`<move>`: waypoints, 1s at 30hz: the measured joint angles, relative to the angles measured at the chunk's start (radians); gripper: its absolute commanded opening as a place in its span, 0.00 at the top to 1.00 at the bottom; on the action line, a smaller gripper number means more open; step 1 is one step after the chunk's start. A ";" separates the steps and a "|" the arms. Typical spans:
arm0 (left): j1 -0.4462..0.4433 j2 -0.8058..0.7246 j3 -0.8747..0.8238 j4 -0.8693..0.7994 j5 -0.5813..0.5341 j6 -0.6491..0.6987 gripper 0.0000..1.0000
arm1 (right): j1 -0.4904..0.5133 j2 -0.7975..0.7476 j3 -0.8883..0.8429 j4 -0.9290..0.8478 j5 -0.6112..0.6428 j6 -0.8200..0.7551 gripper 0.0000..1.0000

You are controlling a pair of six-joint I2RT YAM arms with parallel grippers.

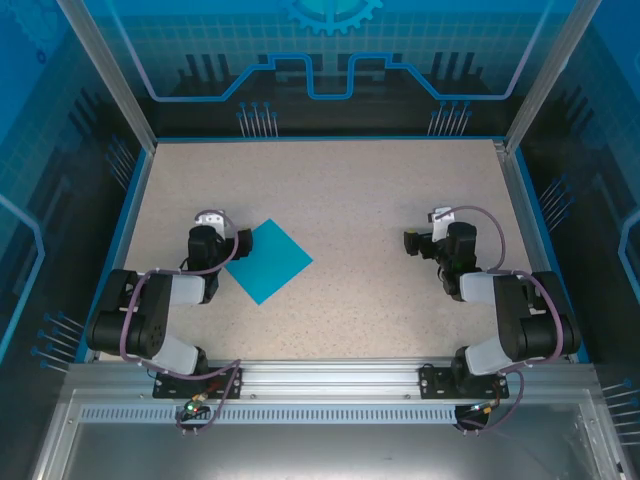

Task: Fold a paper plane with a square sheet of paper (pick it up from the middle)
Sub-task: Move the square sheet of paper to the center of the table.

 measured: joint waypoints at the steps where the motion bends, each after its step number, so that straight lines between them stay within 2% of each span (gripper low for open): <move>1: 0.000 0.000 0.001 0.005 0.000 0.000 0.01 | 0.000 0.000 0.001 0.001 -0.001 -0.001 0.01; 30: 0.005 0.000 0.005 0.035 0.008 0.019 0.02 | 0.000 0.006 0.004 0.037 -0.002 -0.007 0.01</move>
